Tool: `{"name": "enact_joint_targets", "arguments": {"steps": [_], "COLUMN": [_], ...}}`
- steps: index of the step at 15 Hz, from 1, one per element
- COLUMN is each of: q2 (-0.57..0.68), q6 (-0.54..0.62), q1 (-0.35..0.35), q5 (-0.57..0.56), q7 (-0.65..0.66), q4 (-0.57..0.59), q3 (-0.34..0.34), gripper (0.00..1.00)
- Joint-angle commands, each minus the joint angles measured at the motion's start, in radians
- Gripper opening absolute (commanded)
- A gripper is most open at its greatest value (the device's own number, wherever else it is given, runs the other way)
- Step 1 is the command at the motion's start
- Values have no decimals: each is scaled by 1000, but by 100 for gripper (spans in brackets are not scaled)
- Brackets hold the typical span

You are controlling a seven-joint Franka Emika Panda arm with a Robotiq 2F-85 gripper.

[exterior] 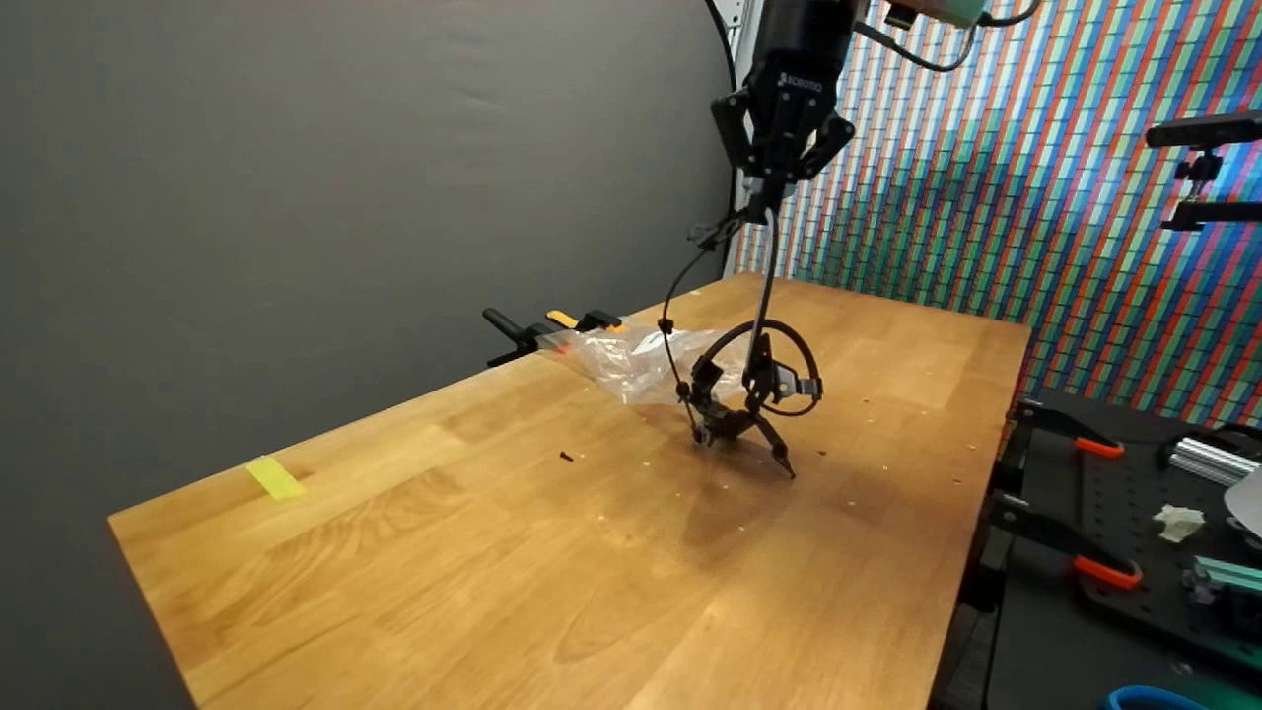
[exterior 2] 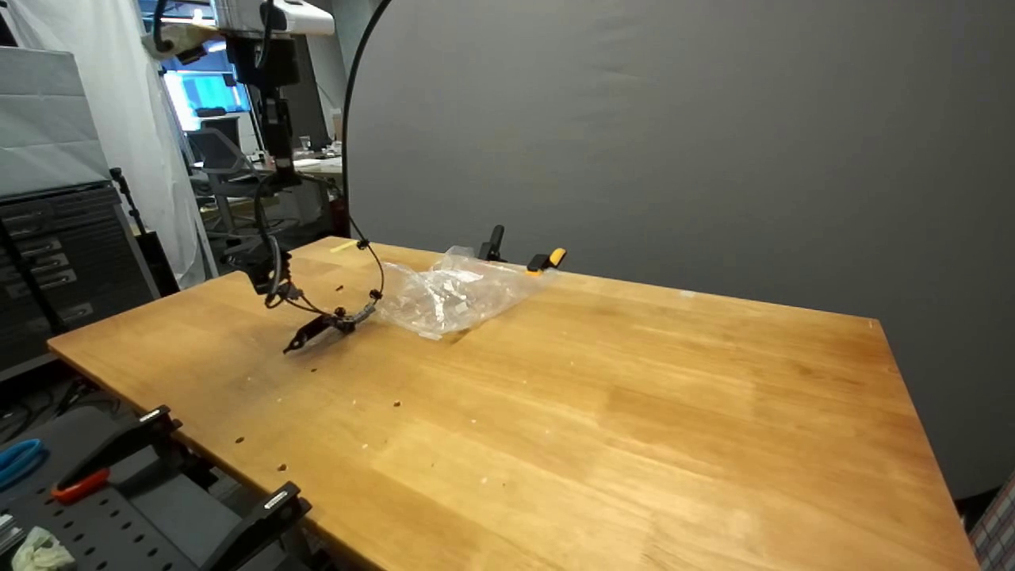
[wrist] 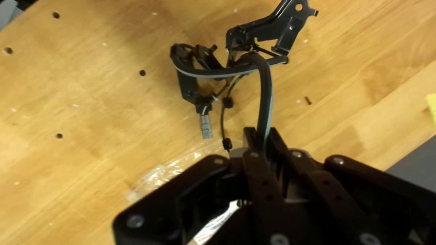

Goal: Remove the cables from the plastic bag and put them on the table

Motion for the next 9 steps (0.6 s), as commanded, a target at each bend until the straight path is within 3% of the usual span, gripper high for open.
{"name": "enact_joint_targets", "arguments": {"steps": [1, 6, 9], "q2": [85, 181, 219], "q6": [83, 218, 226], "q1": [29, 61, 61], "q5": [139, 355, 478], "q7": [-173, -430, -599], "q4": [94, 184, 237], "q3": [29, 69, 93], "gripper": [2, 2, 2]}}
